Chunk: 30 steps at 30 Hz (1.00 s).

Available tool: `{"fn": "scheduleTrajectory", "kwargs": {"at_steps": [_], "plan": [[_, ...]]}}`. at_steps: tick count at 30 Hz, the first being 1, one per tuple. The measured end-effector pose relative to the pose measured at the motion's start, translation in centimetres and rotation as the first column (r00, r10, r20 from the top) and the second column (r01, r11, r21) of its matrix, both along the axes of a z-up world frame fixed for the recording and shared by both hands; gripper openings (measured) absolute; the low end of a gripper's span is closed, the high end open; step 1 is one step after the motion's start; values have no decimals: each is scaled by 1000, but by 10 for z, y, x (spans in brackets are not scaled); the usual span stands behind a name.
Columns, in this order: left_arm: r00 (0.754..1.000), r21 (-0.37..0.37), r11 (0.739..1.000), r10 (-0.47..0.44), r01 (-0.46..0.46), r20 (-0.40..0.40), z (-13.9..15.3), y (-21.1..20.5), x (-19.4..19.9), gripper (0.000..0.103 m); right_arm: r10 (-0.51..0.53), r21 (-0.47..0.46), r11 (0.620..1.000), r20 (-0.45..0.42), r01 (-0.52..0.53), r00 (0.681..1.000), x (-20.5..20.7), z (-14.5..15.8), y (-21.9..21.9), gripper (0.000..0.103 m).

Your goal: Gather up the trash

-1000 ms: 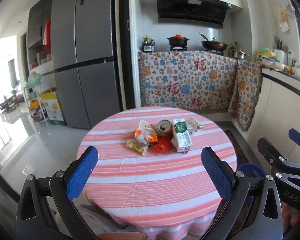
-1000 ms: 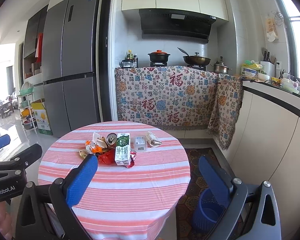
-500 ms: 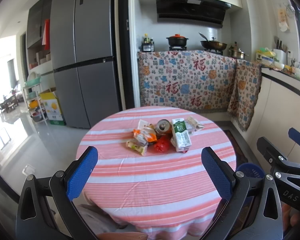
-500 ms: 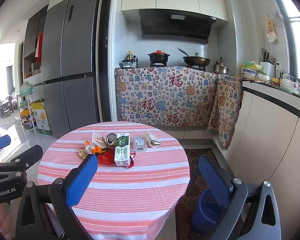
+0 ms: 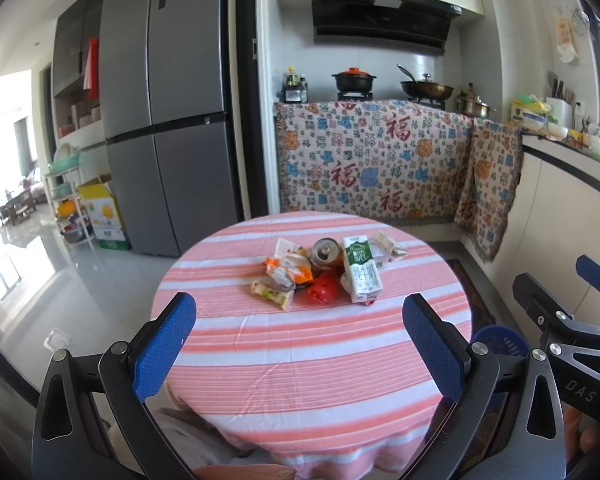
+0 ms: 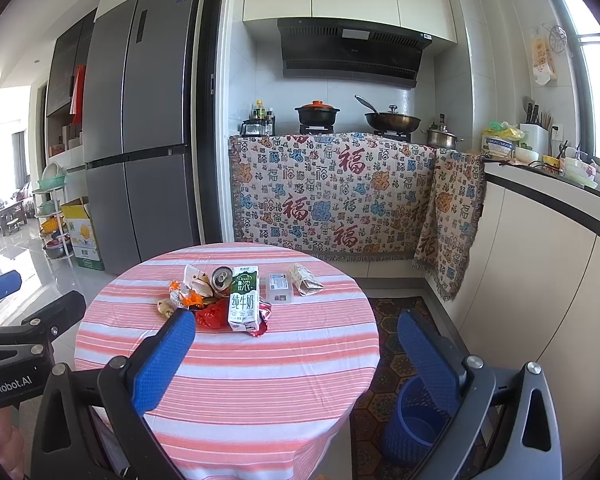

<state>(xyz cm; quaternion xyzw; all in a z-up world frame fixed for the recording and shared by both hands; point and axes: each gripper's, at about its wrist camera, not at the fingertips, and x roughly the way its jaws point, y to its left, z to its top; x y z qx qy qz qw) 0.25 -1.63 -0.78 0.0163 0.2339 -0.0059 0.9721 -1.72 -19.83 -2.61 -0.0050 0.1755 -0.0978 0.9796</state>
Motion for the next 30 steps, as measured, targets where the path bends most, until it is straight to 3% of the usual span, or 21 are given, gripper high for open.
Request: {"fn": "scheduleTrajectory", "kwargs": {"at_steps": [30], "plan": [[1000, -2, 1000, 1, -1, -4, -2, 1, 0, 103, -1, -2, 1000, -7, 1, 1000, 2, -3, 0, 103]]}}
